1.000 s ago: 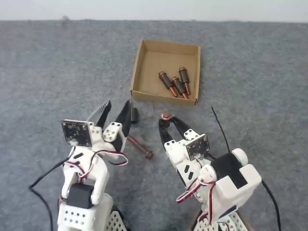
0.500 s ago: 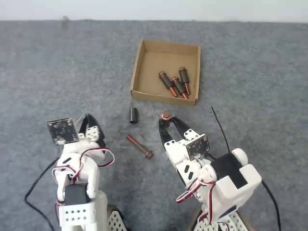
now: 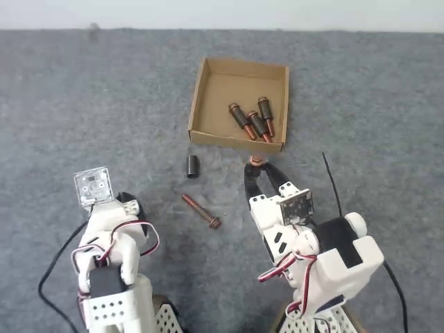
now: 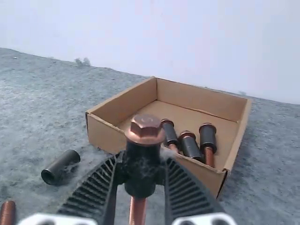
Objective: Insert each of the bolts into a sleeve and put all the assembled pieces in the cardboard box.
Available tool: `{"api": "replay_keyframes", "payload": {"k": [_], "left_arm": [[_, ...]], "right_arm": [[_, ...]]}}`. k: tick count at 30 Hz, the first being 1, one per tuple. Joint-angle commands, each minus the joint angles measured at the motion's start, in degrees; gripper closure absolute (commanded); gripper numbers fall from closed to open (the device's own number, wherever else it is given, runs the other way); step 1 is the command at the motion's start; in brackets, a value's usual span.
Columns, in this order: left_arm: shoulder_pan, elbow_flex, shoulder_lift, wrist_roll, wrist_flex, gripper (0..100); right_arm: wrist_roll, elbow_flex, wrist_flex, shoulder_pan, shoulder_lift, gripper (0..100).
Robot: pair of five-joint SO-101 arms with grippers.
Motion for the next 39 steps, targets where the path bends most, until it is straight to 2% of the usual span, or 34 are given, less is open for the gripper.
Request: {"api": "replay_keyframes", "payload": {"k": [1, 6, 13, 17, 23, 26, 28, 30, 34, 39], "left_arm": [[-1.7, -0.6, -1.1, -1.0, 0.4, 99], [-2.7, -0.6, -1.1, -1.1, 0.4, 99], [-4.5, -0.6, -1.1, -1.1, 0.4, 99], [-4.5, -0.6, -1.1, -3.2, 0.4, 99], [-4.5, -0.6, -1.1, -3.8, 0.4, 99], [-4.5, -0.6, -1.1, -3.8, 0.4, 99], [-4.5, -0.6, -1.1, -3.8, 0.4, 99], [-4.5, -0.6, -1.1, -3.8, 0.4, 99], [-4.7, -0.6, -1.1, -3.8, 0.4, 99], [-6.7, -0.6, -1.1, -3.9, 0.4, 99]], "right_arm": [[0.4, -3.2, -0.4, 3.6, -1.0, 99.1], [0.4, -5.5, -0.5, 6.9, -1.1, 99.1], [0.4, -6.2, 3.4, 6.5, -7.3, 99.1], [0.4, -9.4, 19.3, 6.9, -17.9, 99.1], [0.4, -17.9, 53.7, 6.8, -36.1, 99.1], [0.4, -22.6, 69.9, 6.8, -41.4, 99.1], [0.4, -25.8, 77.1, 7.0, -42.2, 99.1], [0.4, -28.3, 80.6, 7.0, -42.2, 99.1], [0.4, -32.1, 81.4, 7.1, -40.0, 99.1], [0.5, -42.1, 81.6, 10.2, -30.6, 99.0]]}}
